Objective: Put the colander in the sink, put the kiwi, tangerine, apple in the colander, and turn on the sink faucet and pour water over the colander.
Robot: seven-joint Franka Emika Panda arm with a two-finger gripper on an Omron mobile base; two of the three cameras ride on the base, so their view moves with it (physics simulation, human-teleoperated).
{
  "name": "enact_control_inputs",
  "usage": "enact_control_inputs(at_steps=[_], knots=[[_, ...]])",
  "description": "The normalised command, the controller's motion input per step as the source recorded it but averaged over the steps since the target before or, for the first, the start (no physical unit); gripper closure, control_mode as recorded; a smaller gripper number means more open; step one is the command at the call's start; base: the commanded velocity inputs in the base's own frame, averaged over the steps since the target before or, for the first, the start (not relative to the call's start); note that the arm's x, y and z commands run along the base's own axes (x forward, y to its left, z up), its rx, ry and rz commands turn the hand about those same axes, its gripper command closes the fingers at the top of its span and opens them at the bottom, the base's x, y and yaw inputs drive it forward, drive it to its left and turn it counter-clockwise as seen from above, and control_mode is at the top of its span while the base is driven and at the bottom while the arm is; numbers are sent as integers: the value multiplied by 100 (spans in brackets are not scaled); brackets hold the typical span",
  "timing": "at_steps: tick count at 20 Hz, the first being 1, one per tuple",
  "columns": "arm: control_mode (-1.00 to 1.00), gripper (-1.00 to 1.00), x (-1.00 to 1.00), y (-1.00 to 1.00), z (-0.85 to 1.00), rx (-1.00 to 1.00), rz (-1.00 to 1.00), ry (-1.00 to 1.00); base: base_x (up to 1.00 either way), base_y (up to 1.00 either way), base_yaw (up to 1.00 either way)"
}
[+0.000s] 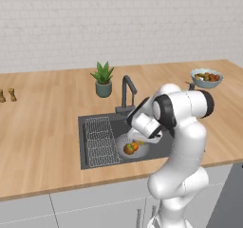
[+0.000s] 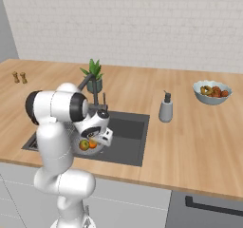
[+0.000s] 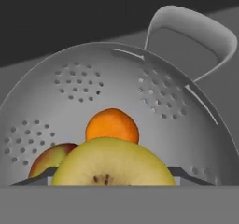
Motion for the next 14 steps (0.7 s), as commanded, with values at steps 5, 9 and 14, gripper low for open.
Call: enact_control_inputs(at_steps=[5,9,14], knots=[[-100,-100,4,5,-30,0,0,0,0,0,0],[-100,-100,0,9,0,0,0,0,0,0,0],[-100,-100,-10,9,4,0,0,-1,0,0,0]])
